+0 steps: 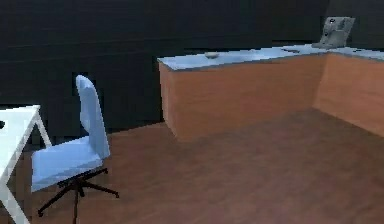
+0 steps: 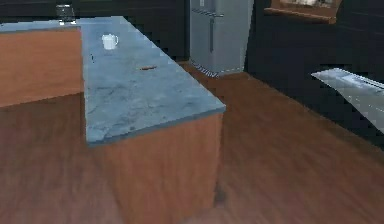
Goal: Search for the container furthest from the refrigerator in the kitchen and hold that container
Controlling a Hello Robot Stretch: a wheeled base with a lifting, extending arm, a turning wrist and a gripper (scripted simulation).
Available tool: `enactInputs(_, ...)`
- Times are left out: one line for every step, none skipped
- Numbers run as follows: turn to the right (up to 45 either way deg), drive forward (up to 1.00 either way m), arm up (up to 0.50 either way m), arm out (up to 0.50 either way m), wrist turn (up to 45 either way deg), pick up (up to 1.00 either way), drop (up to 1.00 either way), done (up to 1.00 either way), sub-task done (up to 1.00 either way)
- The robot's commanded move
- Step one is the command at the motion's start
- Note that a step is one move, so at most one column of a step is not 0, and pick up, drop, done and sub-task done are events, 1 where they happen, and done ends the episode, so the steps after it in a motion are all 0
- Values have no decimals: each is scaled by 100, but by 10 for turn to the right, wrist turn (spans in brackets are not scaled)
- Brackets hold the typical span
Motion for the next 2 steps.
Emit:
enactInputs(0,100,0,0,0,0,0,0,0)
enactInputs(90,0,0,0,0,0,0,0,0)
